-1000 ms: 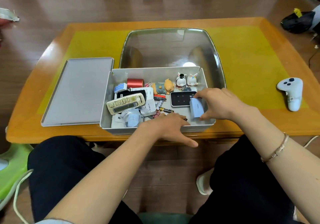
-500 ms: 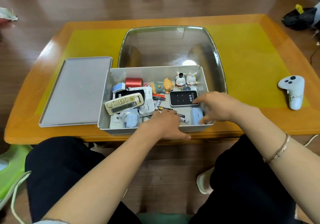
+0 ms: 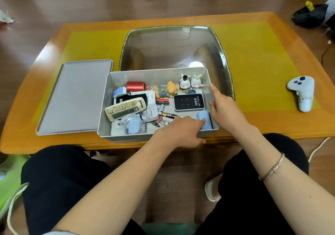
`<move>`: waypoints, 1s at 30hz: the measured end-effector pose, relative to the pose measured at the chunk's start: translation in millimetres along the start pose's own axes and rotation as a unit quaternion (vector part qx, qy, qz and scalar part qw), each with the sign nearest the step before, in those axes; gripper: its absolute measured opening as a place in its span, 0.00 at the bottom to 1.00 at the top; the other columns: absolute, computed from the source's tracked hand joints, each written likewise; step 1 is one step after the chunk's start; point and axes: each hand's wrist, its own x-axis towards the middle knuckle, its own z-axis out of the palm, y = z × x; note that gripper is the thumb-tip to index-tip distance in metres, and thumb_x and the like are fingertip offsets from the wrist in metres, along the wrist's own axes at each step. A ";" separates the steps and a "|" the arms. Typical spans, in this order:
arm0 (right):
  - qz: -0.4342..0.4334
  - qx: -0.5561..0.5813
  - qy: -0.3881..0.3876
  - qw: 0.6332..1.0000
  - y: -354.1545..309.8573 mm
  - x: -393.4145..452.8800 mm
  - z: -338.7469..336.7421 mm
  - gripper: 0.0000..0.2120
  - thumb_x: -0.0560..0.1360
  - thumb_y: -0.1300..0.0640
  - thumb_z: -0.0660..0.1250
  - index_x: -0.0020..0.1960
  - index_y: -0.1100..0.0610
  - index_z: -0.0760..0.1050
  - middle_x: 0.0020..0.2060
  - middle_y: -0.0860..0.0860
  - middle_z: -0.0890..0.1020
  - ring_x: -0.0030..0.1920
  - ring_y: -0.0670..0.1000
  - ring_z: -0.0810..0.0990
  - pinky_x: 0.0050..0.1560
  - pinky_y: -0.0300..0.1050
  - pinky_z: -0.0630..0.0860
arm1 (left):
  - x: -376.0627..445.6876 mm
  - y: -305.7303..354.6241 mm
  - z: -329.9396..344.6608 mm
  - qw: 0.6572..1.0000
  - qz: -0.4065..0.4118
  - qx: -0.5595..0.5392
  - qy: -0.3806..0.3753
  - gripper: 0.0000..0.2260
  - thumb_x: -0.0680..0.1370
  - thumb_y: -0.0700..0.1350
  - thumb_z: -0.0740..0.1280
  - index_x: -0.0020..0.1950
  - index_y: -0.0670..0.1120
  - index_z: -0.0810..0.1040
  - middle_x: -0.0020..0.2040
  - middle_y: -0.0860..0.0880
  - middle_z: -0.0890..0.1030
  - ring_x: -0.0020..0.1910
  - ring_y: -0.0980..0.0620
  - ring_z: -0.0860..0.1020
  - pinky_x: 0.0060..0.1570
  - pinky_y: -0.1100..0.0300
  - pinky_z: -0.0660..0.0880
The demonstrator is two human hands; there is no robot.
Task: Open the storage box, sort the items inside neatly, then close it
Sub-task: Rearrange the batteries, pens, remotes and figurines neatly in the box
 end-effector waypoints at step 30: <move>0.014 0.011 0.038 0.999 -6.9 -3.8 0.7 0.28 0.79 0.62 0.58 0.77 0.56 0.54 0.52 0.59 0.80 0.48 0.57 0.78 0.47 0.52 0.76 | 2.7 9.3 12.5 0.990 -0.025 0.064 0.122 0.24 0.78 0.48 0.64 0.73 0.47 0.63 0.69 0.42 0.69 0.67 0.42 0.68 0.58 0.47 0.66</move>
